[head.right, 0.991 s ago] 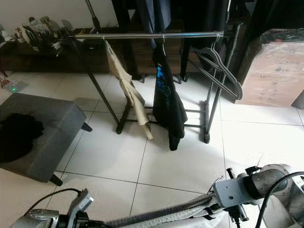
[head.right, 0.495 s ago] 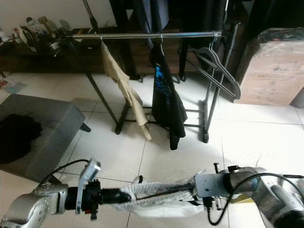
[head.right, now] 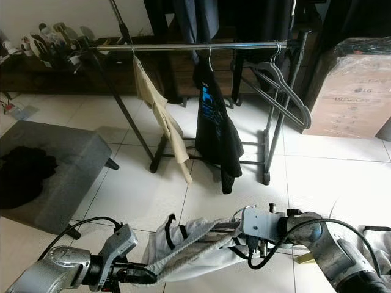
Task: Hang hanger
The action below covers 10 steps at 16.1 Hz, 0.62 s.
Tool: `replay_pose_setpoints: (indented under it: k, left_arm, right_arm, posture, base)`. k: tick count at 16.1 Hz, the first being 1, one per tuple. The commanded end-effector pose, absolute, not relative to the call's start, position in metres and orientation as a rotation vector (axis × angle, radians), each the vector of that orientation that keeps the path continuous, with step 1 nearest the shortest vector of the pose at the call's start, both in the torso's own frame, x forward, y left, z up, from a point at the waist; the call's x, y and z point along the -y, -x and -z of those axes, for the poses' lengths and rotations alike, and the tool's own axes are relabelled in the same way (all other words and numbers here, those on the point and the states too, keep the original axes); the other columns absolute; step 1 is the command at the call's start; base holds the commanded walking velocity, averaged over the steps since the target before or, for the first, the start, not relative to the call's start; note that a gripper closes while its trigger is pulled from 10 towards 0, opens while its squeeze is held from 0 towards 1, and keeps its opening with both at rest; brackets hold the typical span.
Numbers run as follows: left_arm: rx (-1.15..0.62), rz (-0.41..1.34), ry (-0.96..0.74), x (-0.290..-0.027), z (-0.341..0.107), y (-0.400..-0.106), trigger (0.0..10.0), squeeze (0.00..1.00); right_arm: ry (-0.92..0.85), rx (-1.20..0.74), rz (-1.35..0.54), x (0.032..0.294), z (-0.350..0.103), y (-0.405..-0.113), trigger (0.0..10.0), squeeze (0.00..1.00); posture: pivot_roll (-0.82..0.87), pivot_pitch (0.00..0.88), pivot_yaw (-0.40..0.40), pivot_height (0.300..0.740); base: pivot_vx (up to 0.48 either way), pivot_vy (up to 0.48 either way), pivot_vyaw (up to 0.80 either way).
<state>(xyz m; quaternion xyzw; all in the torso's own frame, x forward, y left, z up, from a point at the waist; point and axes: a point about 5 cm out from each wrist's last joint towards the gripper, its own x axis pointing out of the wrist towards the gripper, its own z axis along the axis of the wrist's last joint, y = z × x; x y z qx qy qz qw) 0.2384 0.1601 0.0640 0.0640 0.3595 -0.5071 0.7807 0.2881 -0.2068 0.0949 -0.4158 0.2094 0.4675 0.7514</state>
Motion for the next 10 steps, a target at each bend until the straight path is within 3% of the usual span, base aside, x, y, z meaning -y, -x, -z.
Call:
replay_pose_setpoints:
  k: [1, 2, 3, 4, 6, 7, 8, 10]
  left_arm:
    - [-0.844, 0.992, -0.201, -0.180, -0.051, -0.236, 2.7, 0.00]
    - [-0.794, 0.889, -0.204, -0.185, -0.053, -0.249, 4.9, 0.00]
    - [-0.752, 0.825, -0.209, -0.188, -0.056, -0.258, 10.0, 0.00]
    - [-0.697, 0.726, -0.192, -0.191, -0.060, -0.272, 10.0, 0.00]
    - [-0.635, 0.757, -0.091, -0.185, -0.072, -0.278, 10.0, 0.00]
    - [-0.617, 0.773, -0.076, -0.182, -0.075, -0.278, 10.0, 0.66]
    - [-0.573, 0.826, -0.020, -0.176, -0.082, -0.277, 10.0, 1.00]
    - [-0.531, 0.905, 0.033, -0.168, -0.091, -0.274, 10.0, 1.00]
  right_arm:
    - [0.905, -0.434, -0.969, 0.217, -0.103, -0.290, 0.0, 0.00]
    - [0.938, -0.456, -1.019, 0.220, -0.101, -0.284, 0.0, 0.00]
    - [0.963, -0.474, -1.022, 0.222, -0.099, -0.283, 0.0, 0.00]
    - [0.992, -0.493, -1.011, 0.225, -0.098, -0.284, 0.0, 0.00]
    - [0.969, -0.482, -1.040, 0.218, -0.099, -0.284, 0.0, 0.00]
    - [0.967, -0.485, -1.053, 0.216, -0.098, -0.283, 0.0, 0.00]
    - [0.988, -0.499, -1.072, 0.213, -0.092, -0.281, 0.0, 0.00]
    - [0.994, -0.503, -1.085, 0.209, -0.086, -0.279, 0.0, 0.00]
  posture:
    - [-0.14, 0.195, 0.114, 0.740]
    - [-0.14, 0.196, 0.114, 0.740]
    - [-0.14, 0.197, 0.113, 0.740]
    - [-0.14, 0.197, 0.113, 0.740]
    - [-0.14, 0.199, 0.114, 0.740]
    - [-0.14, 0.200, 0.115, 0.740]
    - [-0.14, 0.203, 0.114, 0.740]
    - [-0.13, 0.204, 0.114, 0.740]
  base:
    - [0.000, 0.000, 0.00]
    - [0.000, 0.000, 0.00]
    - [0.000, 0.000, 0.00]
    - [0.000, 0.000, 0.00]
    - [0.000, 0.000, 0.00]
    - [0.000, 0.000, 0.00]
    - [0.000, 0.000, 0.00]
    - [0.000, 0.000, 0.00]
